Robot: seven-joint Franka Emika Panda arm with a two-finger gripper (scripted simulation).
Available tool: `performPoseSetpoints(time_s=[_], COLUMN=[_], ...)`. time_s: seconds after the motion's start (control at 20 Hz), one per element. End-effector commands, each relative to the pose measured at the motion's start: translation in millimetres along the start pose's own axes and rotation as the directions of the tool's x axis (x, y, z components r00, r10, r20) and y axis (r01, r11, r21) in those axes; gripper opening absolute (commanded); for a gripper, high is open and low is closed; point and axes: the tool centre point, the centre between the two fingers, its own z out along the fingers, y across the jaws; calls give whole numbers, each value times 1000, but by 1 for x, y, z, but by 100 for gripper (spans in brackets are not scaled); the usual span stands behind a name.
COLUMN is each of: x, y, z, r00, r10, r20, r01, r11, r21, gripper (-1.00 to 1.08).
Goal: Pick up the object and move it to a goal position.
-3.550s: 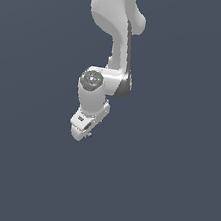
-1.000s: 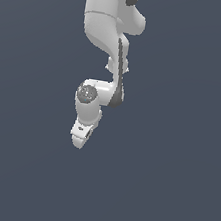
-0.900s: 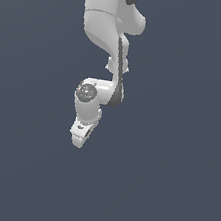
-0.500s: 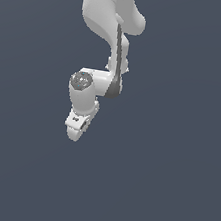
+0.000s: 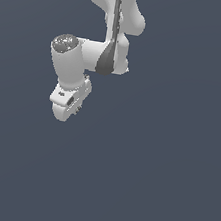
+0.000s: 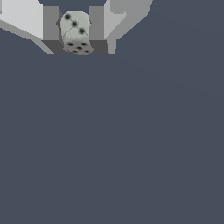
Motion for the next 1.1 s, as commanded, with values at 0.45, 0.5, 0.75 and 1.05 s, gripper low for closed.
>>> performPoseSetpoints(time_s=[0.45, 0.5, 0.75, 1.05], x=[-58, -62, -79, -89], y=[-12, -12, -14, -14], z=[-121, -130, -163, -182], r00=[1000, 1000, 1000, 1000], r10=[-1, -1, 0, 1], r20=[-3, -3, -3, -2], r01=[1, 1, 0, -1], r11=[1000, 1000, 1000, 1000], r21=[0, 0, 0, 0], gripper=[-100, -100, -100, -100])
